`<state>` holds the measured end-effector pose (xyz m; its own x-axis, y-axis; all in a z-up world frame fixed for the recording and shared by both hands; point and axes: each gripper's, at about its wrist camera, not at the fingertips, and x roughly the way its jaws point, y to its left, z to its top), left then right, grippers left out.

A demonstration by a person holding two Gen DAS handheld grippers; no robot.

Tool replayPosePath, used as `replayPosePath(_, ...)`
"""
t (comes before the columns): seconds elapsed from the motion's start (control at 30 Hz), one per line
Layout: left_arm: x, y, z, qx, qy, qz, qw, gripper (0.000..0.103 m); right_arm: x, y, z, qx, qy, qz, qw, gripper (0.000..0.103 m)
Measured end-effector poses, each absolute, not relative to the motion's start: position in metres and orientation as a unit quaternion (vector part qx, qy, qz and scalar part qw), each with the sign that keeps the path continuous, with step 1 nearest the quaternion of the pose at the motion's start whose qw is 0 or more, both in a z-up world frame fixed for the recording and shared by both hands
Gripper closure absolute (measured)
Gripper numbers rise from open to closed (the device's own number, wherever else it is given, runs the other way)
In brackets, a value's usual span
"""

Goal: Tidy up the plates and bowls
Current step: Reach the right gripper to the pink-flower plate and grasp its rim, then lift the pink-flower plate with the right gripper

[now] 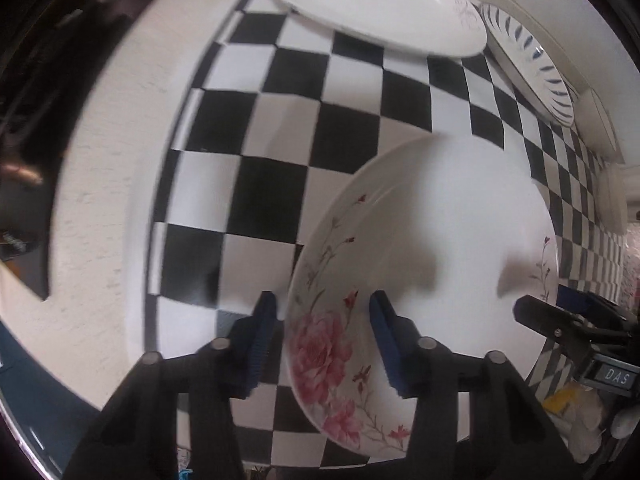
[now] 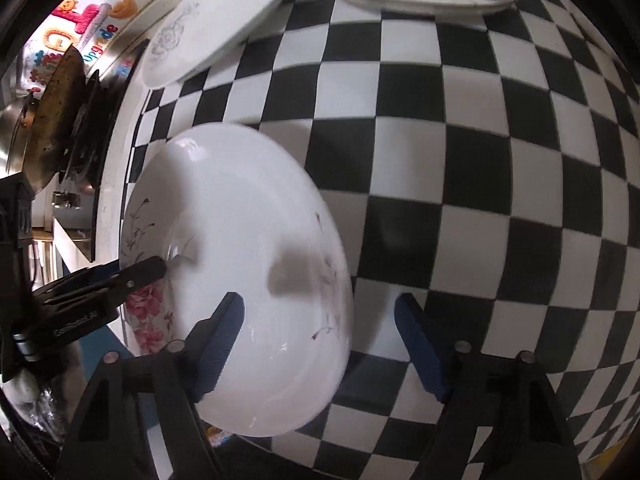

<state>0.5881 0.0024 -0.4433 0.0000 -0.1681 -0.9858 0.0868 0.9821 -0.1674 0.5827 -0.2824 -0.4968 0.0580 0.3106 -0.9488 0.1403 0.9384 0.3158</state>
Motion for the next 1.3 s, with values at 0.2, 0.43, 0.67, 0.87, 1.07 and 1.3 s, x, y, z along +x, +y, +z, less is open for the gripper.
replayPosePath(0.2, 0.594, 0.000, -0.441, -0.026, 0.700, -0.128, 0.702, 0.069, 0.589, -0.276, -0.497, 0.167, 0.695, 0.048, 0.697, 0.066)
replayPosePath(0.43, 0.594, -0.005, -0.434, -0.008, 0.696, -0.134, 0.705, 0.070, 0.578, -0.292, -0.493, 0.189, 0.691, 0.034, 0.696, 0.080)
replayPosePath(0.67, 0.602, -0.052, -0.413, 0.013, 0.681, -0.154, 0.716, 0.070, 0.564, -0.321, -0.474, 0.209, 0.672, 0.022, 0.710, 0.080)
replayPosePath(0.87, 0.602, -0.113, -0.407, 0.032, 0.673, -0.177, 0.718, 0.070, 0.541, -0.366, -0.456, 0.221, 0.661, 0.003, 0.717, 0.080)
replayPosePath(1.07, 0.589, -0.176, -0.420, 0.064, 0.678, -0.199, 0.705, 0.070, 0.514, -0.423, -0.454, 0.224, 0.661, -0.020, 0.716, 0.080)
replayPosePath(1.3, 0.580, -0.224, -0.445, 0.090, 0.695, -0.204, 0.683, 0.070, 0.493, -0.466, -0.476, 0.242, 0.677, -0.029, 0.694, 0.080)
